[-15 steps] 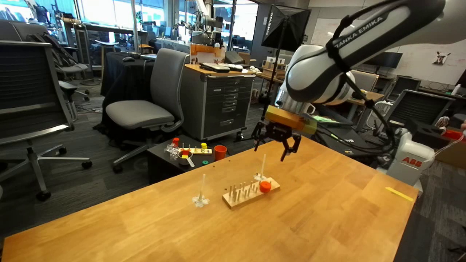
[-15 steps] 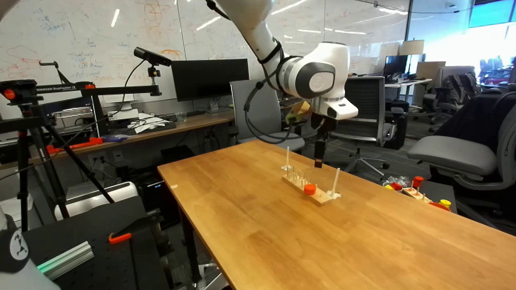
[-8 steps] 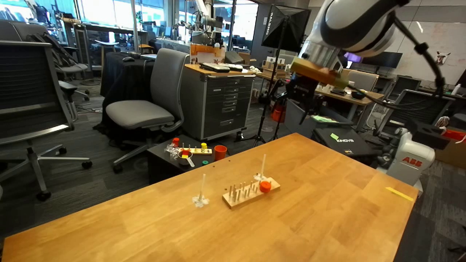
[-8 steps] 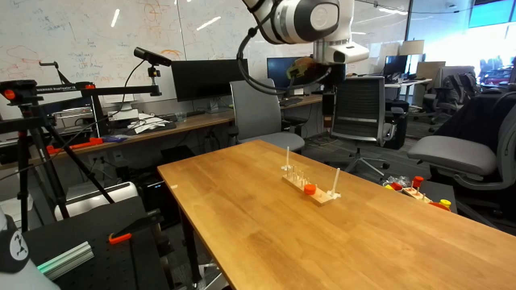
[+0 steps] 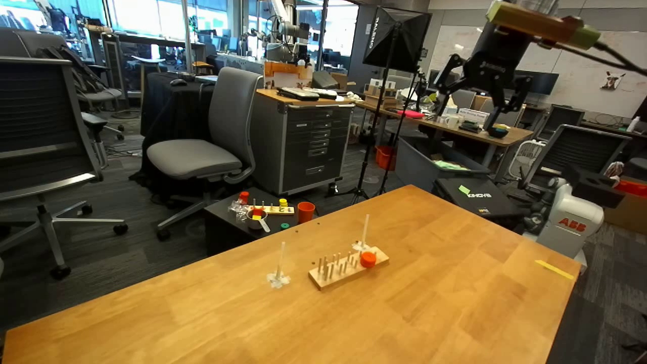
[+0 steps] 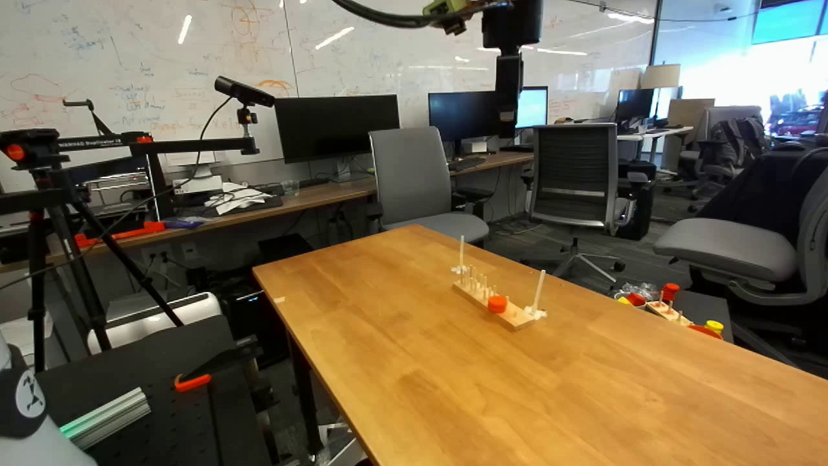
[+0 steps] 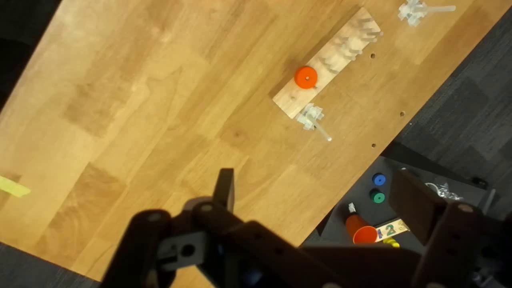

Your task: Place the orange ring on the left side of the table on the wooden stand, stack the ring on the right on top of the other orange ring

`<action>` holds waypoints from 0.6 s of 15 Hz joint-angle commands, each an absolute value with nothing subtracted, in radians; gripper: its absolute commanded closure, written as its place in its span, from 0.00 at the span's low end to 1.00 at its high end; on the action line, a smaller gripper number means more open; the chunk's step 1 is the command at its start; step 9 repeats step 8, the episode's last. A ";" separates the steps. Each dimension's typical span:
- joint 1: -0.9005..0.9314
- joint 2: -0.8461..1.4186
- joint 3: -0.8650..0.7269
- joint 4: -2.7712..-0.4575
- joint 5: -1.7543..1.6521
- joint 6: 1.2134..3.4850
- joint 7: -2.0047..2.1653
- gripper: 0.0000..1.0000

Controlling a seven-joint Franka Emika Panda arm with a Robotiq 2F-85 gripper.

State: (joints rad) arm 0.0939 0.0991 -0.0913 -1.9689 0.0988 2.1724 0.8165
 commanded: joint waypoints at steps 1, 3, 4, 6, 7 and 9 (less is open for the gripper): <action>0.060 -0.036 -0.064 -2.041 0.064 2.068 0.801 0.00; 0.051 -0.072 -0.054 -2.052 0.046 2.018 0.803 0.00; 0.046 -0.082 -0.051 -2.053 0.041 1.983 0.800 0.00; 0.039 -0.043 -0.045 -2.024 0.063 1.987 0.806 0.00; 0.036 -0.049 -0.042 -2.025 0.063 1.974 0.806 0.00; 0.035 -0.048 -0.041 -2.025 0.062 1.975 0.806 0.00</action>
